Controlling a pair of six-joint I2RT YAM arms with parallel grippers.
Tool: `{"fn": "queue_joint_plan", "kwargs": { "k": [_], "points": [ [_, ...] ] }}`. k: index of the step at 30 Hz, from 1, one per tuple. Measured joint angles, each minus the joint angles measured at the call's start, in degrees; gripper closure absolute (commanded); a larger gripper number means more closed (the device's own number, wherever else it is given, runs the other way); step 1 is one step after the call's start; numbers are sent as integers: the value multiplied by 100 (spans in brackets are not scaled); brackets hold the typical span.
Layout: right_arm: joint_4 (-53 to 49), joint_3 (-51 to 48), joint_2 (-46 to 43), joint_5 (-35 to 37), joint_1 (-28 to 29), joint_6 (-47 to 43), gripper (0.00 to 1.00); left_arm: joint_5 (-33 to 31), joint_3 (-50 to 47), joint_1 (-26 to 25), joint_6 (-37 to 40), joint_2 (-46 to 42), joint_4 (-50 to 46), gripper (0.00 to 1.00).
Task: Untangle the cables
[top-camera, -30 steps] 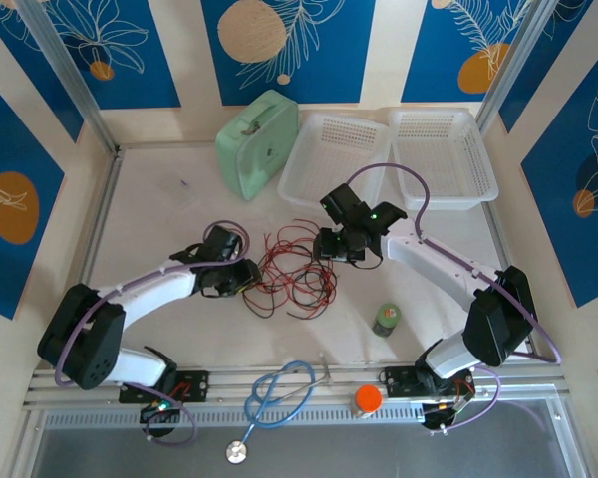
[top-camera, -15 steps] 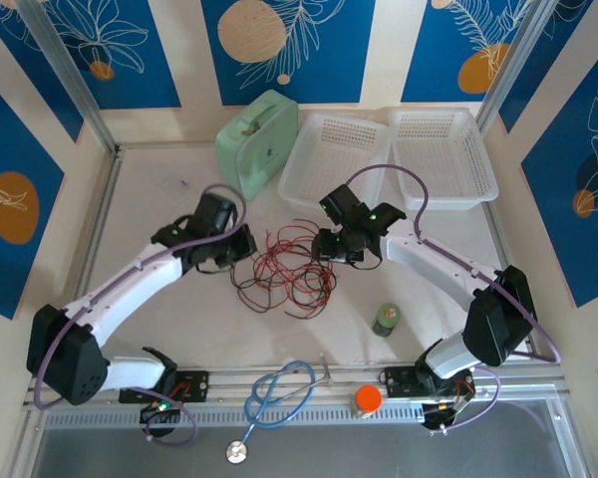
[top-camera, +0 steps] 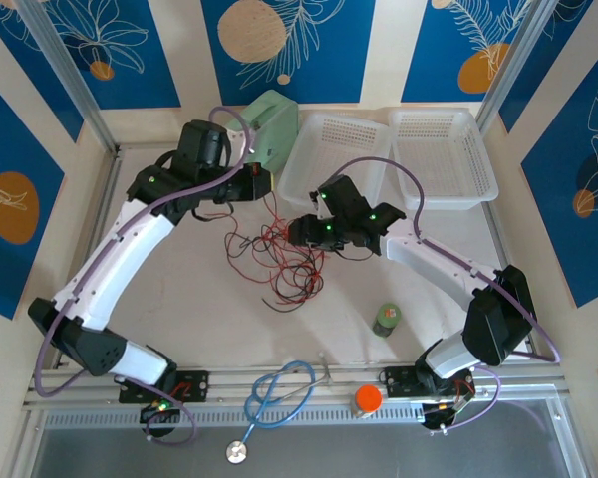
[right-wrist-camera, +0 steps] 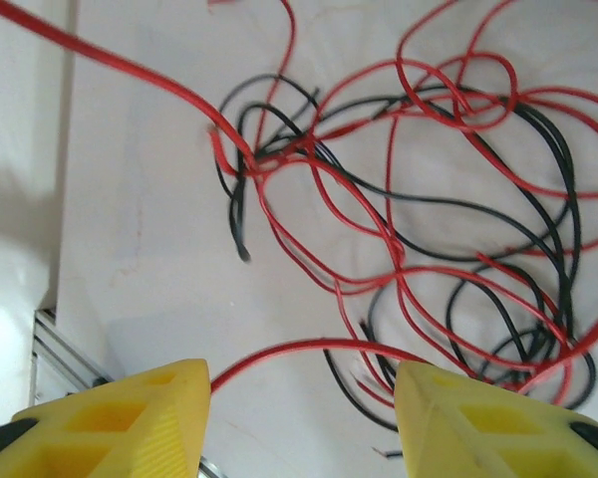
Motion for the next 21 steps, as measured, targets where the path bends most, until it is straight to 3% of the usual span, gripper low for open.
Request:
{"fn": "queue_joint_plan", "kwargs": {
  "k": [11, 18, 21],
  "points": [
    [1419, 385, 1228, 501, 251, 363, 50, 232, 752, -33, 111, 50, -251, 100],
    [1759, 433, 1333, 789, 424, 433, 50, 168, 1244, -35, 116, -114, -348, 100],
    [1932, 240, 1331, 807, 479, 527, 63, 109, 1517, -37, 114, -162, -339, 100]
  ]
}}
